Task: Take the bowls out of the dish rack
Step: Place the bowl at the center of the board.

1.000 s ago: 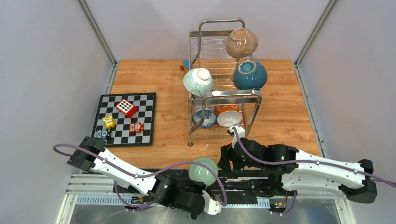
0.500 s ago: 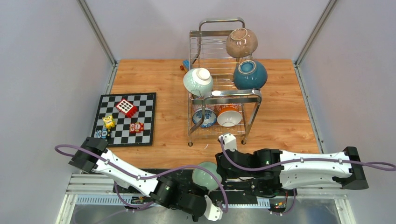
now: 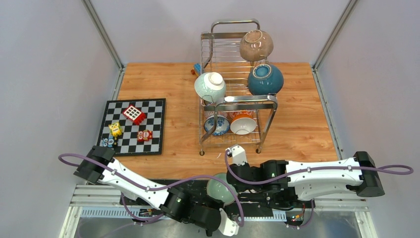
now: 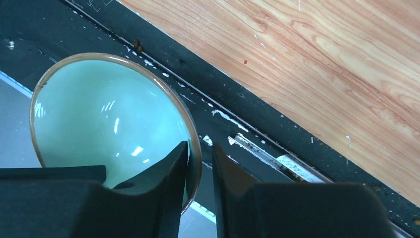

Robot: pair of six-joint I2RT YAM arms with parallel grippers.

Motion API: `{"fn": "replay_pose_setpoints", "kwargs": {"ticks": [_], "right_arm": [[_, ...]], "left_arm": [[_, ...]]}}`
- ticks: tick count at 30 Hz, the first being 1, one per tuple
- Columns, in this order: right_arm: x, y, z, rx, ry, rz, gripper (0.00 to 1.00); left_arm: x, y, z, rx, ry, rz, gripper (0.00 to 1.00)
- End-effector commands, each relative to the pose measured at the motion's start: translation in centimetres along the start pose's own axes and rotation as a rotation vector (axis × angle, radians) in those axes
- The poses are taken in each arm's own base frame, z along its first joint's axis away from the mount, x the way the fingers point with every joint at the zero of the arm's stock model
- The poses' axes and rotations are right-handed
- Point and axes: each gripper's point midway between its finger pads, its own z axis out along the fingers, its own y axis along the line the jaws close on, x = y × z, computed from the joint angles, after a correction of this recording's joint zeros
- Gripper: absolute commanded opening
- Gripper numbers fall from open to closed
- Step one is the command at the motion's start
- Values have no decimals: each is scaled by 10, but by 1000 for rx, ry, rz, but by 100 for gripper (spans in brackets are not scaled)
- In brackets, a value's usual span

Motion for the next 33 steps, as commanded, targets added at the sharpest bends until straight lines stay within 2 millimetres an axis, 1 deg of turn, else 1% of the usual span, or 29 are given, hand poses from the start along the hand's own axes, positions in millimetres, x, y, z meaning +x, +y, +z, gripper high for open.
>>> {"fn": "replay_pose_setpoints", "kwargs": {"ticks": [1,4,5,7,8,9,12,14,16,18,19,22,26,30,33], "right_arm": [[-2,-2,-5,35,-1,-4,24],[-2,-4,-6,44,-2,-3,11],[-2,-4,-7,42,-3,1,5],[-3,-5,-9,44,-3,3,3],[-3,-5,-10,45,-1,1,3],[-3,-5,-11,46,0,-2,3],[-1,-12,-17,66,10,-22,3],[1,-20,-23,82,14,-34,3],[6,-32,-29,109,29,-42,3],[10,-42,-35,125,36,-43,3],[11,-48,-39,139,39,-42,3],[15,-67,-50,197,42,-21,3],[19,-92,-61,278,19,52,3],[15,-114,-69,342,-49,139,3],[11,-136,-78,404,-119,233,3]], "left_arm": [[-27,7,-3,-31,-73,-38,0],[-27,8,-4,-44,-73,-57,0],[-27,10,-4,-55,-74,-68,0],[-27,12,-5,-69,-78,-87,0],[-27,14,-6,-81,-79,-99,2],[-27,16,-7,-91,-80,-111,7],[-23,21,-10,-126,-70,-165,31],[-20,25,-16,-145,-70,-211,48],[-17,28,-22,-163,-88,-267,65],[-14,33,-30,-182,-124,-327,95],[-11,35,-33,-192,-140,-357,99],[-5,49,-48,-252,-194,-455,100],[7,66,-64,-338,-248,-568,100],[19,77,-72,-416,-240,-630,100],[25,82,-75,-456,-220,-646,100]]}}
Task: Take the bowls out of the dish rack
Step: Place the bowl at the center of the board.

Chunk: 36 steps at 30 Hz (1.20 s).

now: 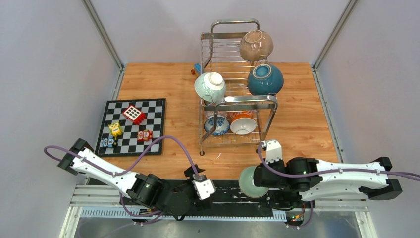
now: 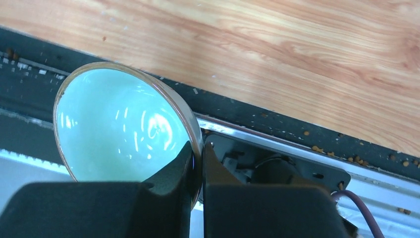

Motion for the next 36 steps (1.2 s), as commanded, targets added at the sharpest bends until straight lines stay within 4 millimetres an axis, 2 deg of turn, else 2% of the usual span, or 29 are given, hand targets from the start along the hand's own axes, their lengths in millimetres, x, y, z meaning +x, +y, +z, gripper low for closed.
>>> {"fn": "replay_pose_setpoints", "kwargs": {"ticks": [1,5,8,14,20,26,30,36], "right_arm": [[-16,-44,-7,128,-121,170,3],[-24,-72,-9,179,-181,288,3],[-34,-77,-9,194,-196,337,3],[-50,-92,6,278,-149,452,3],[-60,-122,13,340,-147,647,3],[-69,-154,7,434,-182,771,3],[-85,-179,-2,537,-230,829,3],[-123,-206,-5,602,-316,930,3]], "left_arm": [[0,20,-2,-126,-10,-76,100],[3,31,-2,-197,-33,-118,100],[6,32,0,-216,-49,-141,100],[6,30,2,-221,-55,-182,100],[5,38,-1,-265,-56,-197,100],[3,46,-5,-297,-66,-209,100],[3,53,-10,-313,-74,-232,100],[11,71,-21,-360,-97,-294,100]]}}
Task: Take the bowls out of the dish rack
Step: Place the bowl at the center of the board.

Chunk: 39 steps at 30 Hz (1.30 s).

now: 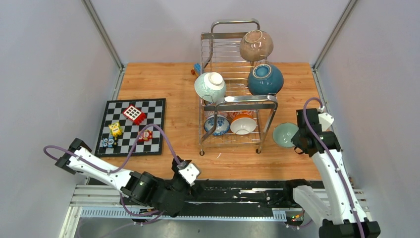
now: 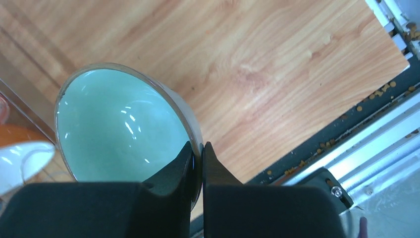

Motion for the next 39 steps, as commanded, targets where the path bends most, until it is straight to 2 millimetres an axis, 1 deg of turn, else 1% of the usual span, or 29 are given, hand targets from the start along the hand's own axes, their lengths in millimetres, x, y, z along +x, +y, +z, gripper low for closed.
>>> {"fn": "replay_pose_setpoints", "kwargs": {"ticks": [1,2,4,5,7,8,10,13,15,17,20,22,25,29,31,35,39], "right_arm": [[-60,18,-2,-15,-153,141,3],[-67,20,1,-13,-159,160,3],[-80,32,6,-47,-158,189,3],[-87,31,11,-42,-154,220,3],[-101,40,19,-80,-145,238,3],[-107,45,21,-98,-144,237,3],[-123,53,30,-125,-149,212,3],[-140,55,46,-116,-143,166,3],[-147,55,61,-95,-129,144,3],[-151,60,78,-121,-111,162,3],[-151,72,102,-205,-72,233,3],[-157,81,112,-261,-78,258,3],[-167,86,128,-267,-85,245,3],[-173,94,150,-290,-54,260,3],[-175,98,160,-309,-47,273,3],[-172,101,181,-305,-8,299,3],[-172,105,195,-308,15,308,3]], "left_arm": [[-5,22,-4,-69,-43,-98,100],[-5,26,-5,-79,-53,-117,100],[-4,36,-7,-107,-71,-144,100],[-4,44,-8,-129,-82,-159,100],[-4,60,-12,-182,-110,-203,100],[-5,69,-14,-206,-129,-235,100],[-6,80,-17,-224,-148,-264,100],[-7,86,-19,-220,-166,-290,100],[-6,89,-20,-218,-175,-300,100],[-4,91,-20,-220,-181,-308,100],[-2,91,-18,-230,-182,-299,100],[0,90,-17,-240,-176,-286,100],[4,88,-14,-259,-161,-256,100],[7,84,-10,-285,-148,-229,100],[8,79,-7,-285,-142,-221,100],[10,64,0,-266,-119,-201,100],[15,55,4,-265,-89,-185,100]]}}
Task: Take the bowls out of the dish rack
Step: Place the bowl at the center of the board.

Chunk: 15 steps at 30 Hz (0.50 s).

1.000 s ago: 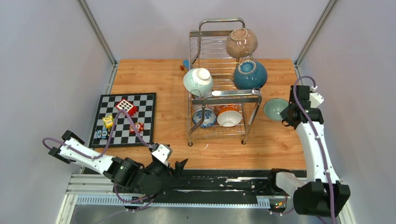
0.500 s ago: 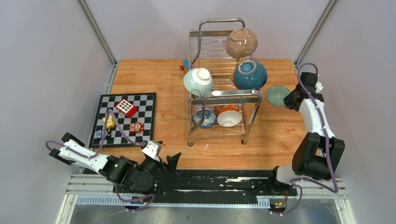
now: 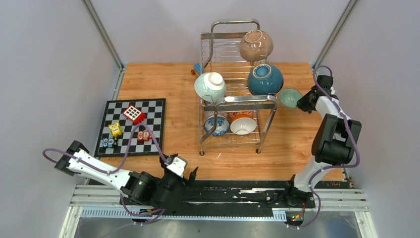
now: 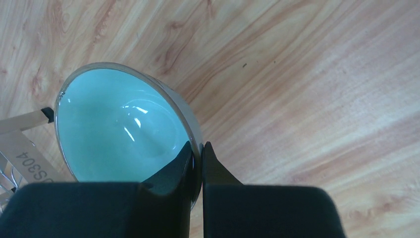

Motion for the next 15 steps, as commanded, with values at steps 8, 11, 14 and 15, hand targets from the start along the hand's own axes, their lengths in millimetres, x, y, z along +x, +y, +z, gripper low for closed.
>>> {"fn": "replay_pose_setpoints", "kwargs": {"ticks": [8,11,14,15], "right_arm": [[-39,23,20,-71,-48,35,3],[-40,22,27,-63,-36,26,3],[-41,22,31,-58,-35,22,3],[-41,22,32,-58,-33,22,3]], "left_arm": [[10,-31,3,17,65,-74,100],[16,-37,3,29,83,-76,100],[19,-45,4,38,92,-66,100],[20,-47,4,38,94,-59,100]]}}
